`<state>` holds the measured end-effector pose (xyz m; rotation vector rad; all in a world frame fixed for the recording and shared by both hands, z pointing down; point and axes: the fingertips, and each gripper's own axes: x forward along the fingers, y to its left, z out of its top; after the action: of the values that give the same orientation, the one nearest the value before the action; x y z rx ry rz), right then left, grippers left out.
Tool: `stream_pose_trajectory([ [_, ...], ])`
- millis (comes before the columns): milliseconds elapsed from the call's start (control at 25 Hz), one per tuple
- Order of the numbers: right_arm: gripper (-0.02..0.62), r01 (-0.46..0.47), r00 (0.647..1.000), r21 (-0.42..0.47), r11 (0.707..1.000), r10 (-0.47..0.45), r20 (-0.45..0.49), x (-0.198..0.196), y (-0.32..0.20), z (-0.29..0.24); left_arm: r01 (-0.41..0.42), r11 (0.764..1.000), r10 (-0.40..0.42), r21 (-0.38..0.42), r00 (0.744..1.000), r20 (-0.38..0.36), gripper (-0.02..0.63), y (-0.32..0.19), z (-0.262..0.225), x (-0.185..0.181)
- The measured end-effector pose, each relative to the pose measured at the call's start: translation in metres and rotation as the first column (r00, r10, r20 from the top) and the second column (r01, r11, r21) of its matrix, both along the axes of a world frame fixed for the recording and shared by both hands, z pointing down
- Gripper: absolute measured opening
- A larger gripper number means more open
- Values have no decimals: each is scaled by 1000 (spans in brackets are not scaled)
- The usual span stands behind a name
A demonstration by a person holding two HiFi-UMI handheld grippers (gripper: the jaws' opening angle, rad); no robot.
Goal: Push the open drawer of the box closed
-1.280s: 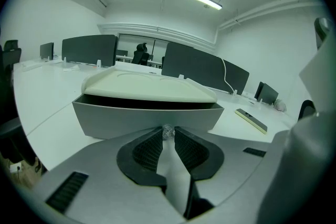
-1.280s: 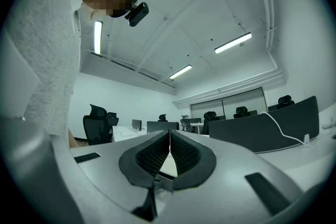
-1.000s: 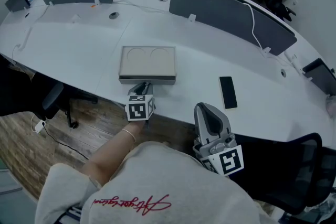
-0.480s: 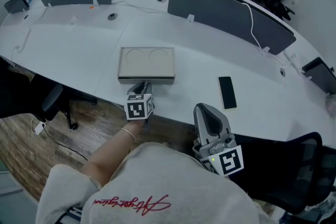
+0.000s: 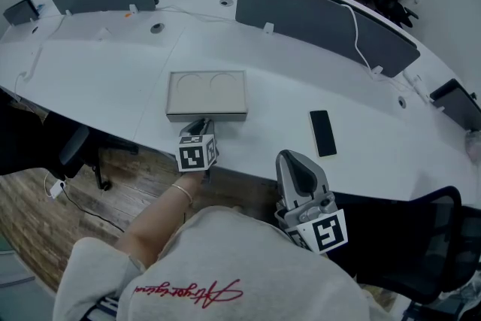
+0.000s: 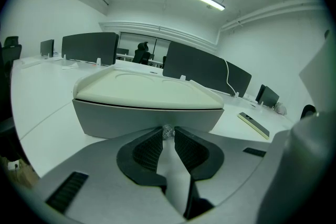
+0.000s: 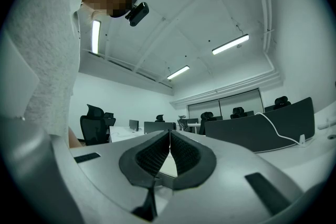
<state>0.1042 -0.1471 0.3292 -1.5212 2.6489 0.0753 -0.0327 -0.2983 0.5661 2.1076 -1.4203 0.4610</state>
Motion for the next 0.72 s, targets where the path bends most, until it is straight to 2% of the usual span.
stream_pose_trajectory([
  [520, 18, -9, 1000, 5, 1000, 9, -1, 4, 2, 0, -11, 1000, 11, 13, 1000, -4, 91, -3, -1, 3],
  [600, 18, -1, 1000, 6, 1000, 1, 1, 2, 2, 0, -5, 1000, 6, 16, 1000, -22, 155, 0, -2, 3],
  [720, 18, 9, 1000, 3, 1000, -9, 4, 0, 2, 2, -8, 1000, 9, 7, 998, -56, 178, 14, -3, 4],
])
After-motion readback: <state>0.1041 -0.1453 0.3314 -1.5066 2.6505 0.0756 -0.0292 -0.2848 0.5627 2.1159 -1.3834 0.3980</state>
